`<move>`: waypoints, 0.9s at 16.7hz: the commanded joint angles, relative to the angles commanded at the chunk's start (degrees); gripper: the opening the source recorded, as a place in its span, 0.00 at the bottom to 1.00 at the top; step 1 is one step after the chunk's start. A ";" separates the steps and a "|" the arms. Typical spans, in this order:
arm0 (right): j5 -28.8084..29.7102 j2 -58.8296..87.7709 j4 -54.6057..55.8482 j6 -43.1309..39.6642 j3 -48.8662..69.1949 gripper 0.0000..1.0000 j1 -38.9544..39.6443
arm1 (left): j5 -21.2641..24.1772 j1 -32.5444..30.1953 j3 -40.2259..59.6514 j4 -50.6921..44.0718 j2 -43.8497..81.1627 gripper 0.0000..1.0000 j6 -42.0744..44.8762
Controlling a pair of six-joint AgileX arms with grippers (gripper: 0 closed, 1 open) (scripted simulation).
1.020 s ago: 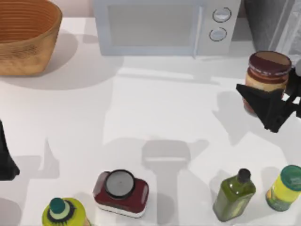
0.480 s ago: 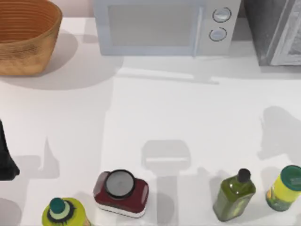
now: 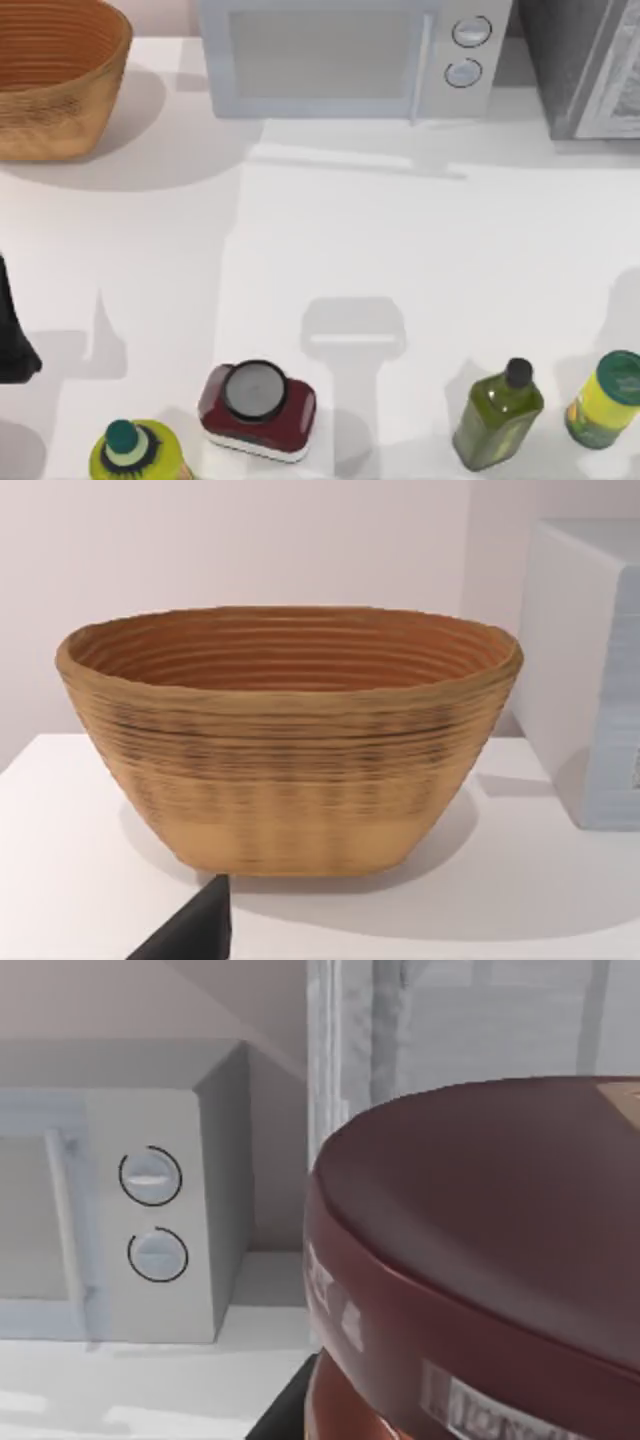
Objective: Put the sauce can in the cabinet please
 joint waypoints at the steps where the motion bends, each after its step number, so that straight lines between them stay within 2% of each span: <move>1: 1.28 -1.82 -1.58 -0.11 -0.78 0.00 0.13 | 0.00 0.00 0.00 0.00 0.00 1.00 0.00; 3: 2.78 -3.67 -3.33 -0.30 -1.93 0.00 0.26 | 0.00 0.00 0.00 0.00 0.00 1.00 0.00; 10: 2.71 -2.98 -3.44 -0.17 -1.25 0.00 0.42 | 0.00 0.00 0.00 0.00 0.00 1.00 0.00; 15: 3.97 7.12 -7.21 0.11 10.78 0.00 2.16 | 0.00 0.00 0.00 0.00 0.00 1.00 0.00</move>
